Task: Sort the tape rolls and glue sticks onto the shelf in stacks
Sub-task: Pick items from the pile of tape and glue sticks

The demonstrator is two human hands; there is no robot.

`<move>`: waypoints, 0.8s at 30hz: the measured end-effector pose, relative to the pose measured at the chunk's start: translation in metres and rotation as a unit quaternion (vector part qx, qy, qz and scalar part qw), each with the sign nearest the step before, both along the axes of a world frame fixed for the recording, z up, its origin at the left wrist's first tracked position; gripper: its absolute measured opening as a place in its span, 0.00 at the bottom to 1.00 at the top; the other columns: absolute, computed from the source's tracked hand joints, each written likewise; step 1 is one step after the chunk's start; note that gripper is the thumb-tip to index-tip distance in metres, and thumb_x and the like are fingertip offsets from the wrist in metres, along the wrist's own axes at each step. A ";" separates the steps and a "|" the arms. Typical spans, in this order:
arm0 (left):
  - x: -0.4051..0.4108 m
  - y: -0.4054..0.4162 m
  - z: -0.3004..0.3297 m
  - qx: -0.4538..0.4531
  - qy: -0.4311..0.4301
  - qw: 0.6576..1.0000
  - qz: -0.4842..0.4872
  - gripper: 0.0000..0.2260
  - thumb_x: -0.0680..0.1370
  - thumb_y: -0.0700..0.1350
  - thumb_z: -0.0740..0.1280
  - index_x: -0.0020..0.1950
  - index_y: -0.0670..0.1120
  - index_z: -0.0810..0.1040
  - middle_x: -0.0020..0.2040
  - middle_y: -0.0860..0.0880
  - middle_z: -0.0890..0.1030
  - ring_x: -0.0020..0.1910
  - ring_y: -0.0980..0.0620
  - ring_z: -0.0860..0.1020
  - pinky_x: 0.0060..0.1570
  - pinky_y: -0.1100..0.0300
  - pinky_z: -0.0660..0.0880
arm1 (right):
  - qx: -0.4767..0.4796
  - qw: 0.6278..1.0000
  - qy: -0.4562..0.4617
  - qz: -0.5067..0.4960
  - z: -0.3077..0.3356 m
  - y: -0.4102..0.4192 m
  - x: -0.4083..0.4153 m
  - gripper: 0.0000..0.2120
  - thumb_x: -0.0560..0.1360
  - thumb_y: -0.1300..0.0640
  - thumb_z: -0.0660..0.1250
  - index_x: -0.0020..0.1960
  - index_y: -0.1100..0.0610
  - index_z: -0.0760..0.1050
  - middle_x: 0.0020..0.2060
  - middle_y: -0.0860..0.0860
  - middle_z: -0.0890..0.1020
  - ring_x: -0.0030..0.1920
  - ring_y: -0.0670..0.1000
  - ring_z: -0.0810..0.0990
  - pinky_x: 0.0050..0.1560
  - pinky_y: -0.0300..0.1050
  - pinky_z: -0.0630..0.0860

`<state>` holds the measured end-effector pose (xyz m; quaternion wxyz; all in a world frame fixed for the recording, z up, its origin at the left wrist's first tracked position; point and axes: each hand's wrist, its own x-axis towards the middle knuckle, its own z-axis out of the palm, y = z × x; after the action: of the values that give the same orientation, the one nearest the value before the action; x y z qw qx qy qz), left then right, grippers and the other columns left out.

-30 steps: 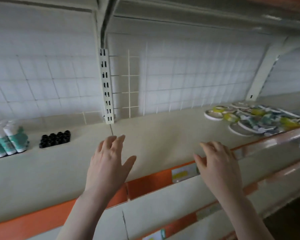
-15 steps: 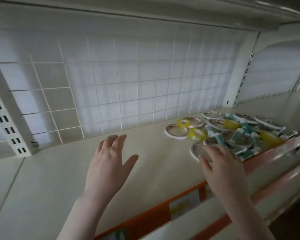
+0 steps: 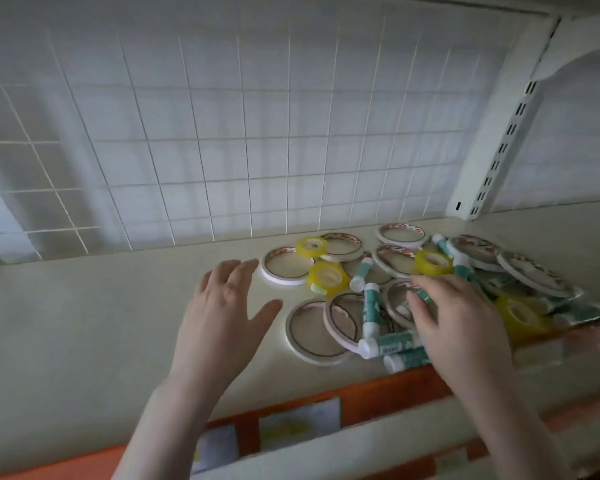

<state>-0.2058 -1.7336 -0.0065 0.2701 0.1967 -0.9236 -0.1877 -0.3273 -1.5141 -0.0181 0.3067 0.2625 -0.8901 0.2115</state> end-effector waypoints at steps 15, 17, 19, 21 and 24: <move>0.014 0.055 -0.003 0.010 -0.022 0.990 0.138 0.26 0.72 0.52 0.70 0.68 0.46 0.71 0.64 0.47 0.73 0.63 0.44 0.70 0.61 0.55 0.65 | 0.092 0.976 -0.092 0.175 0.011 -0.018 -0.046 0.14 0.79 0.48 0.59 0.56 0.54 0.77 0.43 0.48 0.81 0.43 0.48 0.76 0.42 0.41 0.73; 0.018 0.055 -0.004 0.013 -0.027 0.989 0.146 0.26 0.73 0.53 0.69 0.68 0.46 0.70 0.64 0.47 0.72 0.63 0.45 0.69 0.61 0.56 0.65 | 0.108 0.973 -0.100 0.180 0.010 -0.022 -0.048 0.15 0.79 0.46 0.57 0.53 0.53 0.78 0.41 0.48 0.80 0.42 0.48 0.75 0.41 0.42 0.71; 0.022 0.054 -0.005 0.014 -0.031 0.988 0.149 0.26 0.73 0.54 0.69 0.68 0.47 0.70 0.65 0.48 0.72 0.64 0.46 0.69 0.61 0.56 0.64 | 0.109 0.970 -0.108 0.187 0.008 -0.026 -0.049 0.15 0.78 0.46 0.58 0.49 0.54 0.78 0.38 0.47 0.79 0.40 0.48 0.74 0.42 0.44 0.72; 0.025 0.052 -0.006 0.017 -0.034 0.987 0.156 0.26 0.73 0.54 0.68 0.69 0.48 0.69 0.66 0.48 0.71 0.65 0.46 0.68 0.62 0.56 0.64 | 0.100 0.969 -0.116 0.195 0.007 -0.028 -0.049 0.12 0.77 0.48 0.62 0.49 0.53 0.80 0.40 0.48 0.79 0.42 0.49 0.75 0.43 0.45 0.72; 0.027 0.049 -0.007 0.019 -0.034 0.986 0.162 0.26 0.73 0.54 0.68 0.69 0.48 0.69 0.66 0.48 0.71 0.65 0.46 0.68 0.62 0.55 0.64 | 0.066 0.958 -0.097 0.260 0.008 -0.025 -0.049 0.09 0.74 0.58 0.68 0.53 0.52 0.81 0.44 0.48 0.80 0.47 0.50 0.75 0.47 0.41 0.68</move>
<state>-0.1783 -1.6845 -0.0131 0.2614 0.3551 -0.8846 -0.1520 -0.3763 -1.5392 -0.0101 0.1352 0.4828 -0.8286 0.2490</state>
